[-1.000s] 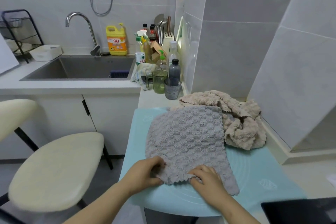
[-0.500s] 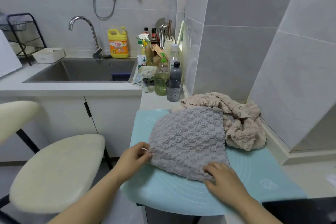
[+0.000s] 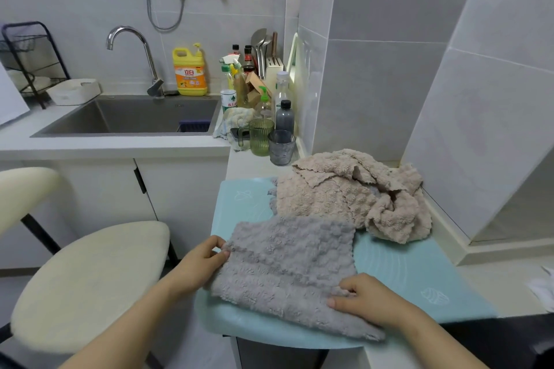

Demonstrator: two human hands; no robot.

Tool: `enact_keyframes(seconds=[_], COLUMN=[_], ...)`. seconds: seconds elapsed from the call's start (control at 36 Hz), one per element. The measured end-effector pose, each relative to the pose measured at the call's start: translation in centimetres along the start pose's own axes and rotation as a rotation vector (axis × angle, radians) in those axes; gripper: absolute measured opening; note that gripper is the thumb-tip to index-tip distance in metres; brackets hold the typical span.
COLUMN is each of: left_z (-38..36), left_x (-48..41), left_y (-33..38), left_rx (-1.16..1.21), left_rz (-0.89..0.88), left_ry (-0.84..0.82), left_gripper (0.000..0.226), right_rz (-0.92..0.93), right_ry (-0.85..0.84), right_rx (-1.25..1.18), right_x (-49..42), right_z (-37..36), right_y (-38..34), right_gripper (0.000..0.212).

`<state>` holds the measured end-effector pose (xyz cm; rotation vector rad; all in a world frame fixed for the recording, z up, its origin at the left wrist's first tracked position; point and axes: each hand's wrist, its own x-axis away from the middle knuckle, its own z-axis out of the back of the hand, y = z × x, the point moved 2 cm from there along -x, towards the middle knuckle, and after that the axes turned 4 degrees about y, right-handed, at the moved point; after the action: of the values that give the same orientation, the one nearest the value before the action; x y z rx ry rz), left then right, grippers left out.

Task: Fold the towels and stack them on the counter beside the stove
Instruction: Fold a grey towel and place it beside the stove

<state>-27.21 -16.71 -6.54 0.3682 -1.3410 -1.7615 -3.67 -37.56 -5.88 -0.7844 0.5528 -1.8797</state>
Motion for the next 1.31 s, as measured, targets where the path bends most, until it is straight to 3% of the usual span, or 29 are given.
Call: enact_keyframes(seconds=[0.14, 0.25, 0.33, 0.47, 0.69, 0.81, 0.92, 1.03, 1.31], left_z=[0.5, 0.8, 0.5, -0.2, -0.9, -2.0, -2.8, -3.1, -3.4], left_x=[0.0, -0.3, -0.5, -1.1, -2.9, -3.3, -3.5, -3.6, -3.0], left_y=[0.2, 0.3, 0.8, 1.3, 1.5, 1.5, 1.7, 1.4, 0.8], left_rx=[-0.048, -0.088, -0.082, -0.064, -0.149, -0.372, -0.629, -0.710, -0.704], left_rz=[-0.010, -0.032, -0.069, -0.079, 0.023, 0.104, 0.058, 0.070, 0.114], left_ry=[0.058, 0.138, 0.207, 0.299, 0.340, 0.229, 0.201, 0.206, 0.202], left_gripper=[0.012, 0.014, 0.016, 0.018, 0.020, 0.026, 0.027, 0.022, 0.022], right_rz=[-0.021, -0.082, -0.116, -0.165, -0.226, -0.346, -0.368, -0.315, -0.326], right_ry=[-0.021, 0.016, 0.148, 0.393, 0.554, 0.462, 0.397, 0.423, 0.389], right_rx=[-0.064, -0.198, -0.346, -0.433, -0.360, -0.246, 0.070, 0.232, 0.155], right_x=[0.1, 0.1, 0.0, -0.7, -2.5, -2.9, -3.1, -2.7, -2.4], right_z=[0.4, 1.3, 2.1, 2.7, 1.8, 0.5, -0.7, -1.3, -1.4], right_y=[0.3, 0.3, 0.3, 0.1, 0.0, 0.5, 0.4, -0.2, -0.1], right_gripper=[0.052, 0.029, 0.011, 0.004, 0.015, 0.003, 0.042, 0.039, 0.036])
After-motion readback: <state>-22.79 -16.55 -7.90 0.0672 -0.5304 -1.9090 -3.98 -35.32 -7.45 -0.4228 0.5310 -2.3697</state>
